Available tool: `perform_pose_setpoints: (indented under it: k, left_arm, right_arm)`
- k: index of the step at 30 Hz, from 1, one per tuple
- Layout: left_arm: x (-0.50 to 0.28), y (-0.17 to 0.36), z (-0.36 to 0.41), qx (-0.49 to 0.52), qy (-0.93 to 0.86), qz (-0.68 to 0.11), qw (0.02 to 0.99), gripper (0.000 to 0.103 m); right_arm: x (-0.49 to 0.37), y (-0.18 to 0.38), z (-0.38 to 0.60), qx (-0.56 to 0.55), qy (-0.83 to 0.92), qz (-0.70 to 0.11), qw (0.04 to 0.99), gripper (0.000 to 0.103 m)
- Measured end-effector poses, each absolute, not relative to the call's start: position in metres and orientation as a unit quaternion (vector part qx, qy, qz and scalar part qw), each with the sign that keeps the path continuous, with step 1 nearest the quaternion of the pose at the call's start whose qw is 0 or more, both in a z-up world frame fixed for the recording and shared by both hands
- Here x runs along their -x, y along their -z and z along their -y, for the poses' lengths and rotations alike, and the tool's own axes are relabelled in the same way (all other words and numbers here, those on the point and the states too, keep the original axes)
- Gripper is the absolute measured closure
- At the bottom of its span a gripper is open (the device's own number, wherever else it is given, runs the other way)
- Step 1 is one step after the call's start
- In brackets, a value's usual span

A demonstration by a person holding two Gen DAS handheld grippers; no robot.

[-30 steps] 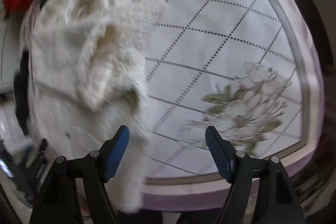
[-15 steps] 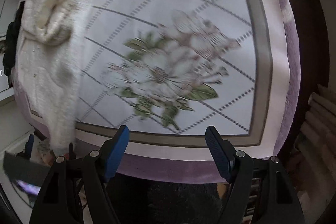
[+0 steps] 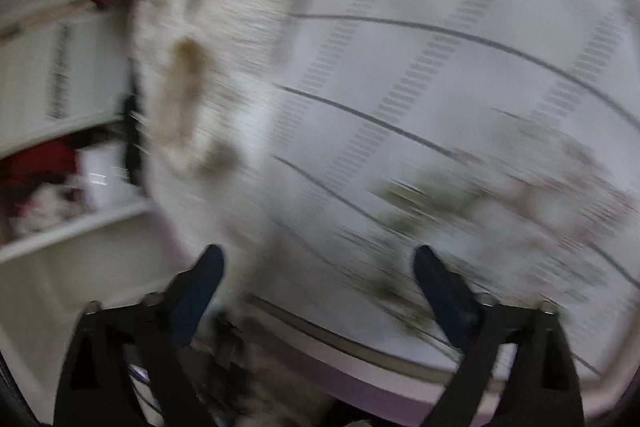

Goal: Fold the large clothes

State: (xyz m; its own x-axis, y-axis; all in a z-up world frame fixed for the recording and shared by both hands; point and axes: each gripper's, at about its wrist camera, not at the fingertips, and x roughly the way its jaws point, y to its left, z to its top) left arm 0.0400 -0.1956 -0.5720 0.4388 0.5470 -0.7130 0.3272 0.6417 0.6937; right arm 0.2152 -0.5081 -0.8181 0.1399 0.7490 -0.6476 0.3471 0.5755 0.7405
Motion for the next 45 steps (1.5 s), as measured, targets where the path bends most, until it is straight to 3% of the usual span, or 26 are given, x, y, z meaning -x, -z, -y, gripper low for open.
perform_pose_setpoints:
  k: [7, 13, 14, 15, 16, 18, 20, 29, 33, 36, 41, 45]
  left_arm:
    - [-0.046, 0.545, 0.18, -0.408, -0.086, -0.515, 0.749, 0.094]
    - [-0.05, 0.534, 0.175, -0.394, -0.072, -0.519, 0.756, 0.094]
    - [-0.052, 0.532, 0.173, -0.385, -0.069, -0.52, 0.759, 0.094]
    - [-0.052, 0.53, 0.172, -0.381, -0.067, -0.521, 0.761, 0.094]
    - [-0.053, 0.527, 0.169, -0.374, -0.064, -0.523, 0.763, 0.094]
    - [-0.056, 0.519, 0.16, -0.355, -0.056, -0.528, 0.769, 0.094]
    - [-0.058, 0.504, 0.147, -0.329, -0.047, -0.533, 0.778, 0.094]
    - [-0.088, 0.418, 0.03, -0.187, -0.019, -0.544, 0.818, 0.094]
    - [-0.122, 0.416, -0.048, -0.109, -0.039, -0.562, 0.819, 0.093]
    - [-0.152, 0.438, -0.113, -0.042, -0.06, -0.582, 0.81, 0.091]
    - [-0.208, 0.507, -0.193, 0.02, -0.085, -0.61, 0.787, 0.087]
    - [-0.241, 0.56, -0.247, 0.114, -0.079, -0.646, 0.75, 0.082]
  right_arm:
    - [-0.275, 0.841, 0.488, -0.544, -0.193, -0.562, 0.592, 0.0]
    - [-0.309, 0.868, 0.476, -0.552, -0.147, -0.597, 0.563, 0.0]
    - [-0.312, 0.865, 0.475, -0.553, -0.147, -0.595, 0.565, 0.005]
    - [-0.315, 0.859, 0.475, -0.543, -0.14, -0.597, 0.575, 0.041]
    - [-0.317, 0.856, 0.468, -0.522, -0.127, -0.609, 0.583, 0.06]
    - [-0.316, 0.846, 0.465, -0.518, -0.111, -0.609, 0.59, 0.071]
    - [-0.318, 0.817, 0.457, -0.499, -0.103, -0.61, 0.607, 0.074]
    - [-0.367, 0.643, 0.36, -0.383, -0.071, -0.632, 0.669, 0.076]
    - [-0.421, 0.599, 0.28, -0.334, -0.066, -0.645, 0.684, 0.076]
    - [-0.467, 0.603, 0.212, -0.307, -0.06, -0.664, 0.679, 0.075]
    - [-0.535, 0.664, 0.117, -0.255, -0.031, -0.708, 0.658, 0.074]
    - [-0.565, 0.704, 0.091, -0.285, -0.063, -0.73, 0.618, 0.044]
